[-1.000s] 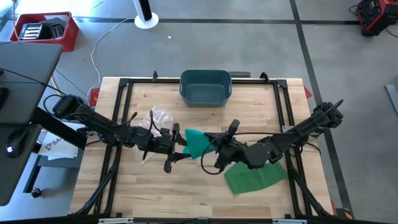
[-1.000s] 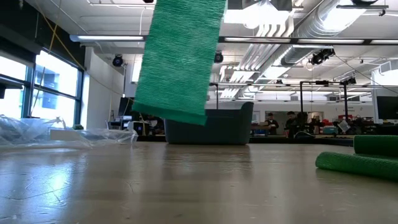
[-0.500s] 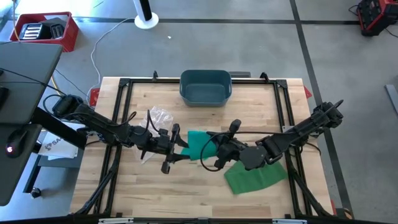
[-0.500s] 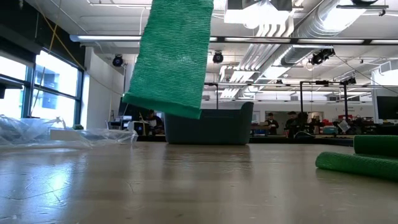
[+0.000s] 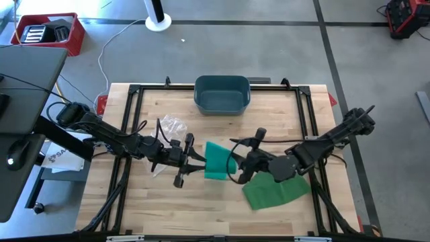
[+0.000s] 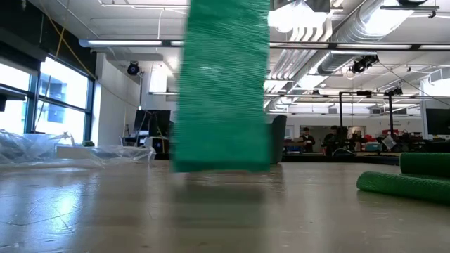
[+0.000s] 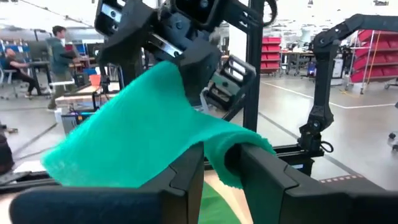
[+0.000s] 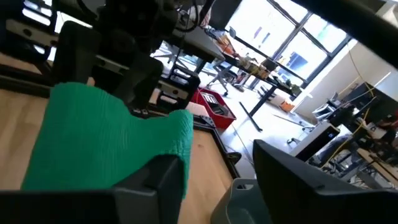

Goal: Roll bandage
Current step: Roll the blue bandage

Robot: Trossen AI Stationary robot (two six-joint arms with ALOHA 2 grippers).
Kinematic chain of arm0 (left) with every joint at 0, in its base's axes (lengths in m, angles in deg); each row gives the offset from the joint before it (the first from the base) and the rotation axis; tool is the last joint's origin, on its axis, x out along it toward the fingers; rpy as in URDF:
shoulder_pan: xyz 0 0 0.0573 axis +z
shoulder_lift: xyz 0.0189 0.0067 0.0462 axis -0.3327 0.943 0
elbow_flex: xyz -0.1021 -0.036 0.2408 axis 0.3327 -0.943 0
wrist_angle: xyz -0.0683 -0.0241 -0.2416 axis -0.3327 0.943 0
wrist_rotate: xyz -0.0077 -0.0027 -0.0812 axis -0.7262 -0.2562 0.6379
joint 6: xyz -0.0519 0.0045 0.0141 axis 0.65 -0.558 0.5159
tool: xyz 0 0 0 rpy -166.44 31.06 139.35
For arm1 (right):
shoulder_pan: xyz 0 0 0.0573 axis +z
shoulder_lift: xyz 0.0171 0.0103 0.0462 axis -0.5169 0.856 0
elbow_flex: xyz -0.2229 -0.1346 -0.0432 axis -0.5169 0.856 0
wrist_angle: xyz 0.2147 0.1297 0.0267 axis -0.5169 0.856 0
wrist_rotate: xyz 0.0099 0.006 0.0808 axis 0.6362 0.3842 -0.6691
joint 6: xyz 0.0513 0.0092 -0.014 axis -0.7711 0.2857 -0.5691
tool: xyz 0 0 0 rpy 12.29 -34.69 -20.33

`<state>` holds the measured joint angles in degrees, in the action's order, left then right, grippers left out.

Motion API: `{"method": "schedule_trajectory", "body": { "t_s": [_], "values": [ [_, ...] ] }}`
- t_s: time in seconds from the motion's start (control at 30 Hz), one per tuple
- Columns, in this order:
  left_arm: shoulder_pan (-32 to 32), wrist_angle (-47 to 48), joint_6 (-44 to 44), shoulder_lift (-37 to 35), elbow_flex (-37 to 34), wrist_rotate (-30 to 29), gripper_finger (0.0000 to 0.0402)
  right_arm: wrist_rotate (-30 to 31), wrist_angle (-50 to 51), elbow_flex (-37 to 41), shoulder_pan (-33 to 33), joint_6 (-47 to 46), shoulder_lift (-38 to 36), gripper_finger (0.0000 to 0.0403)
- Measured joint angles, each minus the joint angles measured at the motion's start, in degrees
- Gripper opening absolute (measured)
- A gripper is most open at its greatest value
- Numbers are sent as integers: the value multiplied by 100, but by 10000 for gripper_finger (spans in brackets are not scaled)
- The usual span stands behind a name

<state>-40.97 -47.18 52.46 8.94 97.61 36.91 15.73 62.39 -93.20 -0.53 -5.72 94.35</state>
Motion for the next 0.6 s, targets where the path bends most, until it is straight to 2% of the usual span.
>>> {"method": "schedule_trajectory", "body": {
  "t_s": [0.33, 0.6],
  "values": [
    [-168, -291, -376, -51, 0, -69, 19, 27, 497, 0, 69, -701, -304, 192],
    [-221, -589, -621, -52, 0, -78, 5, -155, 1072, 0, 54, -1350, -305, 193]
  ]
}}
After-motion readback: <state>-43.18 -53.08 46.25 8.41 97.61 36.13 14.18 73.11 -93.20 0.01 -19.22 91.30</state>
